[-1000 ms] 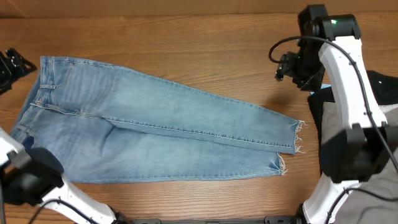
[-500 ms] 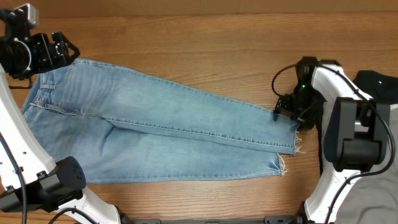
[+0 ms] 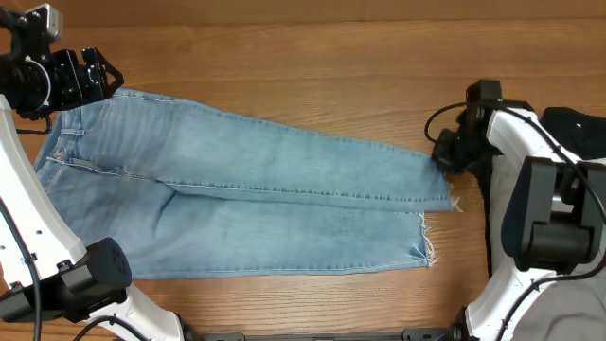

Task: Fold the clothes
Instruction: 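Grasp a frayed leg hem with the right gripper and straighten it rightward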

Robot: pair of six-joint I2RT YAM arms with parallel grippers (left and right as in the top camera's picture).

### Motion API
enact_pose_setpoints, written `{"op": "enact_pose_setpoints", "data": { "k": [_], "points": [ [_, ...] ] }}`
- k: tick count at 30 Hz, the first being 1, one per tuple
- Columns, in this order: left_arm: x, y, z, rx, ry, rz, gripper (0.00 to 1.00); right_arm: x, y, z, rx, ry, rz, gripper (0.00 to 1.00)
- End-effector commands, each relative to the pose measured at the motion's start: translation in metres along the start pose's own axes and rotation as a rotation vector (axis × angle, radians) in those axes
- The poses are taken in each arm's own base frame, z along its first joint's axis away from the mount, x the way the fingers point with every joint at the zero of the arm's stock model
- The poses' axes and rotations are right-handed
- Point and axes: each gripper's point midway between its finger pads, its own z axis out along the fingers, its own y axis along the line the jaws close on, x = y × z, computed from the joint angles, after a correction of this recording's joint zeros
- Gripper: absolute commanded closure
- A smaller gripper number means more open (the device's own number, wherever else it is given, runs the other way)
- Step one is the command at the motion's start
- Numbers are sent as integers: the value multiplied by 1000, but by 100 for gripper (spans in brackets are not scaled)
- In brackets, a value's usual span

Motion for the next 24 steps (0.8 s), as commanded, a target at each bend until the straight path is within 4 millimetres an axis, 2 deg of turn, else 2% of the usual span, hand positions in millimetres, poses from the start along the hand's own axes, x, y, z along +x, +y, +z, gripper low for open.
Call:
{"op": "enact_pose_setpoints", "data": {
  "k": [1, 6, 7, 8, 9, 10, 13, 16, 19, 21, 24],
  "points": [
    [-5, -6, -8, -4, -38, 50, 9, -56, 11, -12, -28, -145, -34, 96],
    [-6, -6, -8, -5, -42, 53, 9, -137, 37, -70, -116, -440, -57, 96],
    [-6, -6, -8, -6, -42, 53, 9, -146, 39, -77, -128, -478, -58, 89],
    [-6, -5, -8, -6, -42, 53, 9, -155, 41, -85, -140, -515, -52, 56],
    [-6, -5, -8, -8, -42, 54, 9, -160, 42, -90, -148, -537, -50, 13],
    [-6, -4, -8, -14, -41, 56, 9, -164, 41, -94, -150, -550, -48, 5],
    [-5, 5, -9, -68, -34, 55, 5, -161, 35, -99, -139, -522, -35, 0],
    [-3, 16, -10, -126, -26, 51, 4, -143, 25, -102, -131, -436, -30, 0],
    [-3, 23, -12, -155, -25, 40, 5, -119, 26, -115, -171, -351, -81, 0],
    [-2, 26, -14, -161, -26, 32, 5, -103, 27, -132, -197, -321, -107, 0],
    [2, 27, -18, -164, -21, 6, 4, -90, 28, -170, -198, -371, -157, 0]
  ]
}}
